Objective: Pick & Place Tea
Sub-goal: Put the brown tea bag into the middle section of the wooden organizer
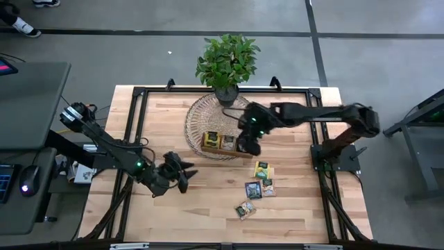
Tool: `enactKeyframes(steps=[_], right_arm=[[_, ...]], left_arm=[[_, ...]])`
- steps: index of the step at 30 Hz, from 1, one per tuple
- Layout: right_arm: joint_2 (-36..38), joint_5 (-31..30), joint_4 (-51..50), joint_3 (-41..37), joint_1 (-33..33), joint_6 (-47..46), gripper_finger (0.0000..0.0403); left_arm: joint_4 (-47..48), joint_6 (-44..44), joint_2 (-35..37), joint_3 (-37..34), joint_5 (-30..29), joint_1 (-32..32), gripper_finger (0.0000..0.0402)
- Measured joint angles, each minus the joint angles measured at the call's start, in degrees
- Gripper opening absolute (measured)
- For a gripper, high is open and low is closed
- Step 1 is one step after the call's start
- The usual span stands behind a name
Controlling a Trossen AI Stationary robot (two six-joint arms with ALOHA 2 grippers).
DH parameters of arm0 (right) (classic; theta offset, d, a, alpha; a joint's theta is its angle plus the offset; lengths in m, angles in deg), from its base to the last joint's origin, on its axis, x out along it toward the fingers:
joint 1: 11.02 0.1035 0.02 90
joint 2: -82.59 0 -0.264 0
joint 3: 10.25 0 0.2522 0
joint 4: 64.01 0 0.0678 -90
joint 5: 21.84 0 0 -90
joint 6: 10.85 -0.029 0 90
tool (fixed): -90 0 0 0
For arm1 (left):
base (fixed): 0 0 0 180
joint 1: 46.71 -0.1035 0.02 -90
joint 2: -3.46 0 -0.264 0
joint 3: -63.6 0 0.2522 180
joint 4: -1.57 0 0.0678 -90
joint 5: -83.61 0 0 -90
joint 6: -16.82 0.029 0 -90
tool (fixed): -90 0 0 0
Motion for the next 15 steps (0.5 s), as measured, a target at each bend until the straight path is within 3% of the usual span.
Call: enactKeyframes(steps=[8, 15], right_arm=[[8.57, -15.48, -6.56, -0.04, 17.42, -17.52, 0.0166], [5.04, -27.57, -4.63, -0.04, 33.83, -37.40, 0.0151]], left_arm=[[-20.47, 9.15, -9.77, -0.02, 10.09, -0.02, 0.0176], [-31.31, 9.37, -16.72, -0.01, 17.49, 0.02, 0.0176]])
